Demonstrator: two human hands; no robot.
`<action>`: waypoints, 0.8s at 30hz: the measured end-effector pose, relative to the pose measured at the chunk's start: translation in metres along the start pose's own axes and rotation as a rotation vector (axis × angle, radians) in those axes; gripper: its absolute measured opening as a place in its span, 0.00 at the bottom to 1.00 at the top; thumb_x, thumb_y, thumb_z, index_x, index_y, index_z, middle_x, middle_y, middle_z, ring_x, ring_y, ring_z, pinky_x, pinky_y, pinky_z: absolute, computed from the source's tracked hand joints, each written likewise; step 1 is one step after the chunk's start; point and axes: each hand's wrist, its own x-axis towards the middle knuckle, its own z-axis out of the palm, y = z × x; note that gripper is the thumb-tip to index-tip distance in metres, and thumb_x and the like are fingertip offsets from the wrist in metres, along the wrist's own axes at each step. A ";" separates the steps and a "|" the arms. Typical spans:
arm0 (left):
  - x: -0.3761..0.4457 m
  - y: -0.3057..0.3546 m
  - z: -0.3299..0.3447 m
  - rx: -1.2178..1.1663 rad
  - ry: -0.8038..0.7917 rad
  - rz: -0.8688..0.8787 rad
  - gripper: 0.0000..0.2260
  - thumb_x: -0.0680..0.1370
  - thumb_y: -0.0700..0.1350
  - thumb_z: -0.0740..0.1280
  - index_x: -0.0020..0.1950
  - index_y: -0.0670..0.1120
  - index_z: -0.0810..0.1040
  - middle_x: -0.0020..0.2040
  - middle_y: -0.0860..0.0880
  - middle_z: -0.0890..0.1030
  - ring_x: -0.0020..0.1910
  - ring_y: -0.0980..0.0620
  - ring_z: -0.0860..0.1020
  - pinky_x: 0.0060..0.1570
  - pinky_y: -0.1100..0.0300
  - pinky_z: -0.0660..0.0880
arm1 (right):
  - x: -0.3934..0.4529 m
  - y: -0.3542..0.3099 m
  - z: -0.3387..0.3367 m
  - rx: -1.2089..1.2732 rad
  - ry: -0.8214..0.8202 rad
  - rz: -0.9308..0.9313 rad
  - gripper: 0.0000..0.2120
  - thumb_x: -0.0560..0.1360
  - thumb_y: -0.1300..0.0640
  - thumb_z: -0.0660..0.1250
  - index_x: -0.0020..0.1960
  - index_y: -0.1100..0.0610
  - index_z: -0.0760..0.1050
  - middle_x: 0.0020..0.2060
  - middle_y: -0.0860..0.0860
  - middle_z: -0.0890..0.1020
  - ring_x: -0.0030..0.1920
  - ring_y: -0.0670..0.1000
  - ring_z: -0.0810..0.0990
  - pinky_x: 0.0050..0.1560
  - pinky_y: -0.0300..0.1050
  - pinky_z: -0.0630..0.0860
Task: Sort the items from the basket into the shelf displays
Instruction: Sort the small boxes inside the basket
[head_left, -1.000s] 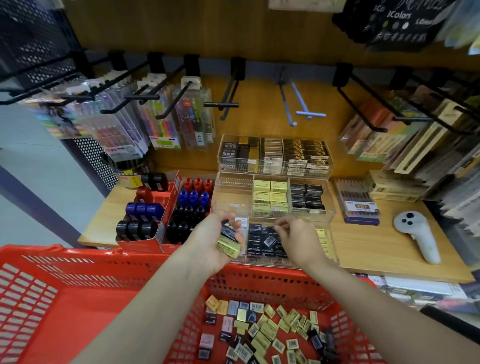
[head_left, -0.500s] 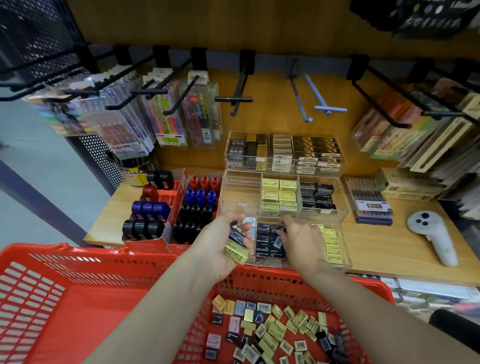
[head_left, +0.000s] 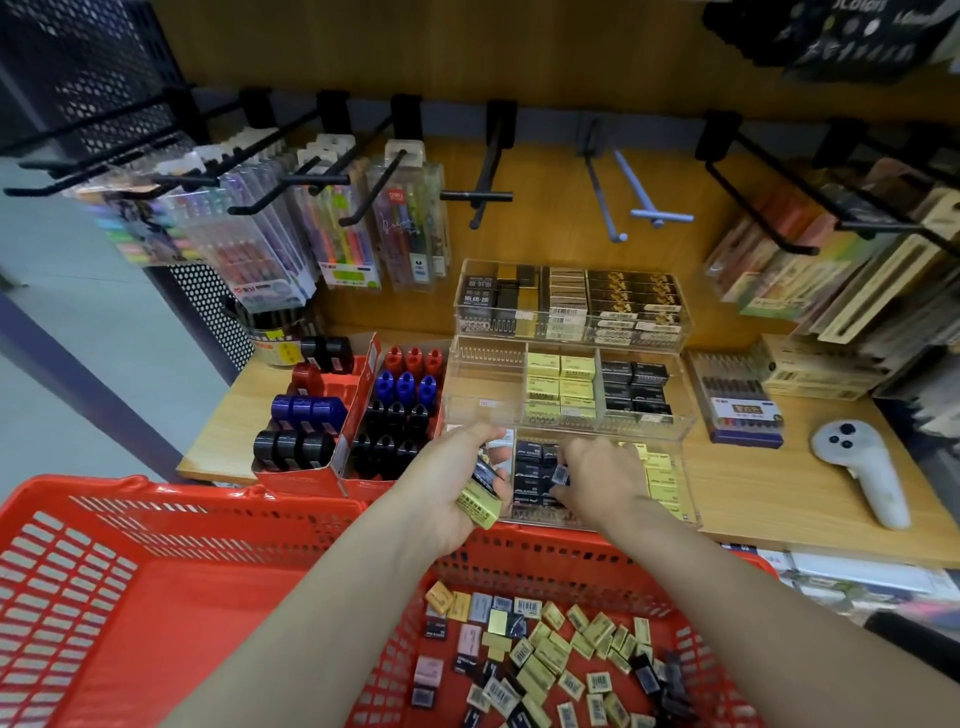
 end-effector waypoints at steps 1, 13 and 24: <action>0.000 -0.001 0.001 0.029 -0.002 0.013 0.05 0.78 0.39 0.69 0.53 0.44 0.76 0.38 0.45 0.77 0.27 0.52 0.72 0.23 0.64 0.69 | -0.002 0.001 -0.001 -0.004 0.008 -0.001 0.15 0.77 0.45 0.66 0.58 0.53 0.75 0.51 0.54 0.82 0.54 0.57 0.81 0.59 0.49 0.71; -0.007 -0.018 0.009 0.378 -0.107 0.134 0.10 0.76 0.52 0.72 0.49 0.46 0.81 0.45 0.45 0.77 0.35 0.51 0.71 0.24 0.64 0.70 | -0.061 0.021 -0.043 1.658 -0.236 0.193 0.06 0.77 0.54 0.69 0.46 0.53 0.85 0.33 0.48 0.78 0.30 0.44 0.72 0.36 0.40 0.69; -0.003 -0.024 0.010 0.438 -0.105 0.161 0.10 0.78 0.50 0.70 0.41 0.46 0.79 0.42 0.45 0.75 0.33 0.52 0.70 0.24 0.64 0.70 | -0.066 0.032 -0.046 0.928 0.216 -0.241 0.11 0.70 0.52 0.76 0.52 0.49 0.82 0.42 0.45 0.81 0.42 0.42 0.80 0.43 0.36 0.78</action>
